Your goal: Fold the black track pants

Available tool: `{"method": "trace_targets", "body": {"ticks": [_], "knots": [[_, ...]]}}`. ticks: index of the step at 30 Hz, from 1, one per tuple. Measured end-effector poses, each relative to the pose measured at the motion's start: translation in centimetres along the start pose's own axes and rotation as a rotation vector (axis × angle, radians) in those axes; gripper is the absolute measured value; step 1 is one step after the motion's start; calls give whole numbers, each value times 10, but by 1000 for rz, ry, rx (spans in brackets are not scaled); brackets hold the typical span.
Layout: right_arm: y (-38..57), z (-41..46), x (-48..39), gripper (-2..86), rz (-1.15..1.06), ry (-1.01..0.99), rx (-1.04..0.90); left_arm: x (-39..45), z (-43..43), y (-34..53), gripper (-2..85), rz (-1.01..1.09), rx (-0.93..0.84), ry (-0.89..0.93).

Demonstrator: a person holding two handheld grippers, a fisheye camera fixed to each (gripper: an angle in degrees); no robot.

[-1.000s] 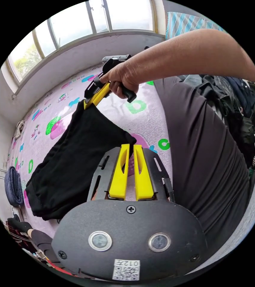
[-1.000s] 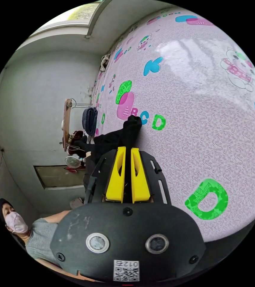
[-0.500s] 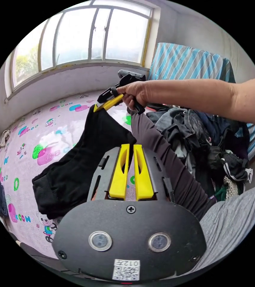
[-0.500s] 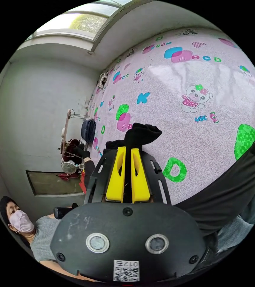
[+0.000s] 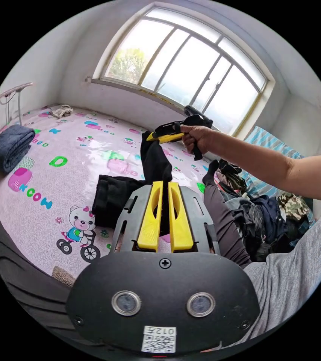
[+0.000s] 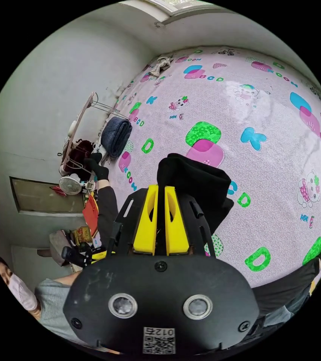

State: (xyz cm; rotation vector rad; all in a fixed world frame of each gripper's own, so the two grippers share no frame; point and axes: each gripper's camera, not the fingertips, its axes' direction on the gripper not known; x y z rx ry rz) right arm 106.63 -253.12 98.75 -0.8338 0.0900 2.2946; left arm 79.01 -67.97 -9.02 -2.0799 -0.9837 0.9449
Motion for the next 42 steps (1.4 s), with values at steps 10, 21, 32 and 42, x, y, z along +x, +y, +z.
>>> {"method": "trace_targets", "body": {"ticks": [10, 21, 32, 42], "knots": [[-29, 168, 64, 8, 107, 71, -106, -145, -11, 35, 11, -462, 42, 124], [-18, 254, 168, 52, 159, 125, -105, -189, -9, 40, 19, -601, 8, 103], [77, 180, 300, 99, 81, 29, 209, -105, -5, -65, 27, -131, 18, -91], [144, 250, 354, 141, -15, 484, 360, -75, 161, -95, 16, 1, -302, -354]]}}
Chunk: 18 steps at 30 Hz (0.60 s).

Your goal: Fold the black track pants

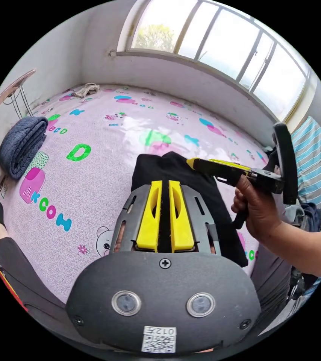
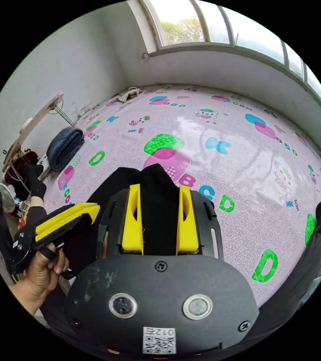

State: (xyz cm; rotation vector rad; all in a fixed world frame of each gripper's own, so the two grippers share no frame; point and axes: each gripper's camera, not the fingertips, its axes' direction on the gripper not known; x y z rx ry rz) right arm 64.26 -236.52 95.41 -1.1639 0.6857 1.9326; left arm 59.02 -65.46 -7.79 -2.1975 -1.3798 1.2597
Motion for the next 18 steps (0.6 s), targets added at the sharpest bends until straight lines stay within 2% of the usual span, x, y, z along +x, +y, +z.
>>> {"method": "trace_targets", "body": {"ticks": [1, 2, 3, 9, 14, 18], "knots": [[10, 26, 2, 145, -10, 36, -63, 3, 9, 3, 16, 14, -14, -15], [18, 43, 8, 148, 3, 48, -74, 7, 11, 14, 15, 34, 80, -23], [20, 43, 13, 147, 3, 38, -60, 9, 15, 21, 14, 54, 100, -13], [30, 53, 70, 145, 71, -123, -82, 22, 20, 40, 12, 133, 195, -19], [40, 47, 90, 142, 47, -108, -88, 28, 24, 33, 10, 109, 181, 9], [44, 33, 131, 117, 106, -205, -130, 38, 18, 7, 9, 107, 63, 9]]}}
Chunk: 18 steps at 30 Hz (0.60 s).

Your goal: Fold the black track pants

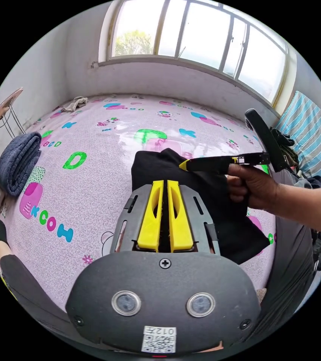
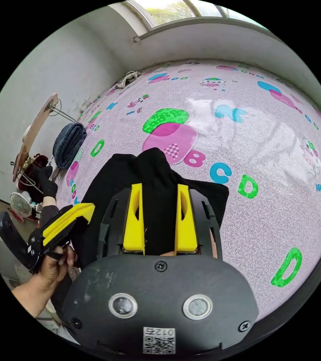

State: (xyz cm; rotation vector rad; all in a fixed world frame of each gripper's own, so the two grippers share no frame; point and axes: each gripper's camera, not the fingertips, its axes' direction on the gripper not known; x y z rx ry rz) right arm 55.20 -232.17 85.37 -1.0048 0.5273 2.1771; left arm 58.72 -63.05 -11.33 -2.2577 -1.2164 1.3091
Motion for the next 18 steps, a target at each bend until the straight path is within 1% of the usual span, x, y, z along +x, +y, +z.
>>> {"method": "trace_targets", "body": {"ticks": [2, 3, 5, 8, 10, 11, 12, 13, 14, 16, 18], "knots": [[10, -32, 26, 106, 60, -95, 32, 3, -4, -16, 9, -28, -60, 23], [16, -42, 28, 107, 59, -104, 55, 5, -6, -26, 9, -27, -62, 38], [43, -81, 23, 109, -4, -96, 135, 9, -8, -39, 8, -19, -28, 70], [90, -109, -2, 107, -161, -89, 156, 11, 7, -52, 7, -13, -33, 107], [118, -109, -14, 105, -226, -66, 138, 9, 28, -51, 6, -18, -76, 114], [134, -99, -19, 103, -251, -47, 96, 8, 45, -46, 4, -14, -134, 108], [141, -91, -20, 104, -259, -42, 58, 7, 48, -39, 3, -1, -81, 107], [158, -84, -20, 104, -274, -30, 87, 6, 46, -36, 3, -2, -55, 113], [177, -91, -20, 99, -338, -17, 192, 4, 47, -36, 4, -2, -61, 142], [186, -100, -19, 95, -355, -14, 212, 2, 44, -35, 5, 12, -62, 193], [180, -116, -20, 91, -347, -21, 165, 2, 35, -29, 5, 41, -86, 212]]}}
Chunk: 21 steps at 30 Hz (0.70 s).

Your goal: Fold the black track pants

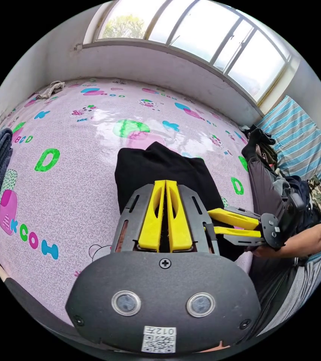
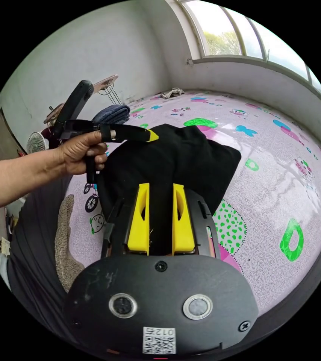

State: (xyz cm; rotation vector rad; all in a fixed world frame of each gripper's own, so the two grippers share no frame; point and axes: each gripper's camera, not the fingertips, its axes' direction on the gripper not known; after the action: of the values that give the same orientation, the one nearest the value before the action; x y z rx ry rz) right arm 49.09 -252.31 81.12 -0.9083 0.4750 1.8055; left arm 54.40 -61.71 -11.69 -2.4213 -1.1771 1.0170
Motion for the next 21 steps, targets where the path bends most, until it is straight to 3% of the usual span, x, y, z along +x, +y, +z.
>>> {"method": "trace_targets", "body": {"ticks": [5, 13, 18, 21], "knots": [[-20, -68, -7, 66, -3, -151, -124, 3, -25, 31, 7, 1, 6, -24], [-16, -101, -61, 4, -157, -4, -236, 31, -29, 69, 8, 86, -78, -122], [-67, -135, -66, 1, -99, -115, -299, 14, -27, 55, 8, -13, -176, -42], [-99, -188, -61, 10, -10, -193, -278, 29, -45, 51, 8, 55, -119, -96]]}}
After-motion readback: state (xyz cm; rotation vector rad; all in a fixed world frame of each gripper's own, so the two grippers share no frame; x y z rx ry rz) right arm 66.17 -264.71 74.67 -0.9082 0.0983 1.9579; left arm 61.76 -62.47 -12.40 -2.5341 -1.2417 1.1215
